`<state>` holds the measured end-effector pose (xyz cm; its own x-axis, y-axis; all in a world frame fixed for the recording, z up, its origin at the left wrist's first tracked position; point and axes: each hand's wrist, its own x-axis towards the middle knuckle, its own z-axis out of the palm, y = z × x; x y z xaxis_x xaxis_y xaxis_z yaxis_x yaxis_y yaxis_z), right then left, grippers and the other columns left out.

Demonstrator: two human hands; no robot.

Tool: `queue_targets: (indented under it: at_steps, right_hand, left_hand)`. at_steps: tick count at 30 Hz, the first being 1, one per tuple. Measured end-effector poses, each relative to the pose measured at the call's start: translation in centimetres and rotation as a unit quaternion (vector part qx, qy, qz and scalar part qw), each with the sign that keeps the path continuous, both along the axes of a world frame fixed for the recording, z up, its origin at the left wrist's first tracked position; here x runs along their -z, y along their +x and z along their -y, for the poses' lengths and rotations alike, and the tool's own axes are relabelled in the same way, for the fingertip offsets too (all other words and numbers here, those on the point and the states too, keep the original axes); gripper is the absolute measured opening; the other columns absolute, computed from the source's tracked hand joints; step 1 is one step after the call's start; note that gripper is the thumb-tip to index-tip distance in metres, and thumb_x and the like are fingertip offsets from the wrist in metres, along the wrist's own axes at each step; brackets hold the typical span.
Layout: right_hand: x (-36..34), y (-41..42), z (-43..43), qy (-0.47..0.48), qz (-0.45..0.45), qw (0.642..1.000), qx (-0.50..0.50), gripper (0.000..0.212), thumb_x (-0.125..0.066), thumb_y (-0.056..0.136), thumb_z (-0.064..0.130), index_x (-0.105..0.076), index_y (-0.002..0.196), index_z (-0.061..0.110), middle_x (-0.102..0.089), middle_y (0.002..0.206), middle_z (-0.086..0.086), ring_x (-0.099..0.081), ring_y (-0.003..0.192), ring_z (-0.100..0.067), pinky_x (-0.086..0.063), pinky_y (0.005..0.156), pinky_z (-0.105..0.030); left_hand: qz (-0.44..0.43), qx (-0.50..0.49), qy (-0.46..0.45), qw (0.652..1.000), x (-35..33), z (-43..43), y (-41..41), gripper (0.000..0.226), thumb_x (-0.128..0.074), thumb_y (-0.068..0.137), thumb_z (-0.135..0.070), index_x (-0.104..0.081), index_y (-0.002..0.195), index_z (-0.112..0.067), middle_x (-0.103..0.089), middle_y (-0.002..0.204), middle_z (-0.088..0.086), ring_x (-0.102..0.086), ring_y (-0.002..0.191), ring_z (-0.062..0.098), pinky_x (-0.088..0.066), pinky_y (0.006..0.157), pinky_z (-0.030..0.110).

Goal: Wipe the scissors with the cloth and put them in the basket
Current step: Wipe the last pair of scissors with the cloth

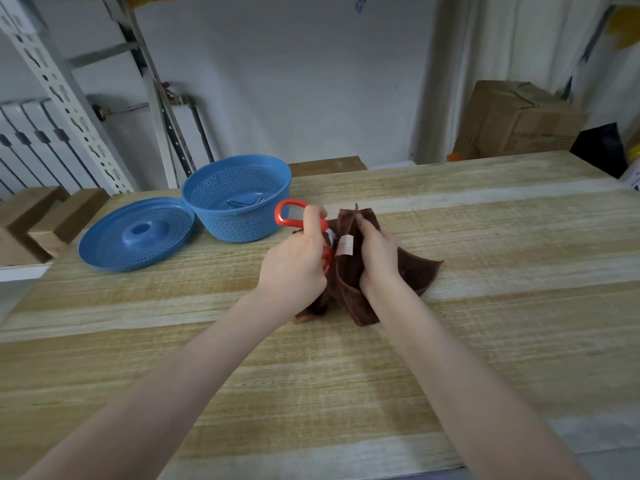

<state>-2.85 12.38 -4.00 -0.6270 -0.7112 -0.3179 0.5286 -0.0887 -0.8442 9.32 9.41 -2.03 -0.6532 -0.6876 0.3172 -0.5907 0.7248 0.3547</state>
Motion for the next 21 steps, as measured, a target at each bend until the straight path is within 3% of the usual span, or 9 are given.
queue_targets:
  at_steps: [4,7,10,15,21]
  right_hand:
    - [-0.1,0.1,-0.8,-0.001,-0.091,0.993,-0.073,0.018,-0.071,0.087,0.026,-0.073,0.095,0.009,-0.076,0.088,-0.008,-0.074,0.08,-0.021,-0.06,0.071,-0.032]
    - [-0.5,0.3,-0.7,0.017,-0.113,0.991,-0.069,0.025,-0.08,0.077,0.022,-0.074,0.096,0.007,-0.076,0.086,-0.009,-0.074,0.078,-0.022,-0.06,0.071,-0.033]
    - [-0.7,0.3,-0.5,0.018,-0.112,0.993,-0.04,0.019,-0.072,0.083,0.017,-0.073,0.092,0.0,-0.073,0.081,-0.012,-0.072,0.071,-0.023,-0.056,0.059,-0.027]
    - [-0.7,0.3,0.0,0.019,-0.113,0.993,-0.022,0.021,-0.065,0.086,0.019,-0.074,0.087,-0.001,-0.073,0.082,-0.015,-0.07,0.074,-0.025,-0.055,0.064,-0.03]
    - [-1.2,0.4,-0.1,0.007,-0.118,0.992,-0.046,0.024,-0.073,0.084,0.019,-0.063,0.063,0.011,-0.063,0.054,0.0,-0.063,0.052,-0.014,-0.049,0.049,-0.022]
  left_hand:
    - [0.058,-0.041,-0.057,0.996,-0.3,0.1,0.6,0.057,-0.046,0.086,-0.008,-0.02,0.136,-0.016,-0.056,0.081,-0.002,-0.062,0.072,0.032,-0.045,0.057,0.036]
    - [0.093,-0.037,-0.105,0.989,-0.6,-0.7,0.5,0.062,-0.047,0.086,-0.006,-0.02,0.142,-0.014,-0.042,0.078,-0.006,-0.059,0.069,0.029,-0.038,0.054,0.032]
    - [0.093,-0.047,-0.12,0.987,-0.8,-1.0,0.4,0.063,-0.043,0.085,-0.001,-0.022,0.143,-0.013,-0.039,0.076,-0.006,-0.047,0.062,0.026,-0.033,0.052,0.031]
    - [0.109,-0.053,-0.139,0.983,-1.0,-1.1,0.2,0.066,-0.043,0.084,0.002,-0.018,0.143,-0.013,-0.033,0.074,-0.008,-0.044,0.062,0.024,-0.036,0.052,0.032]
    - [0.126,-0.046,-0.154,0.979,-1.2,-0.9,0.0,0.071,-0.041,0.083,0.001,-0.012,0.146,-0.012,-0.035,0.075,-0.006,-0.042,0.063,0.026,-0.035,0.054,0.032]
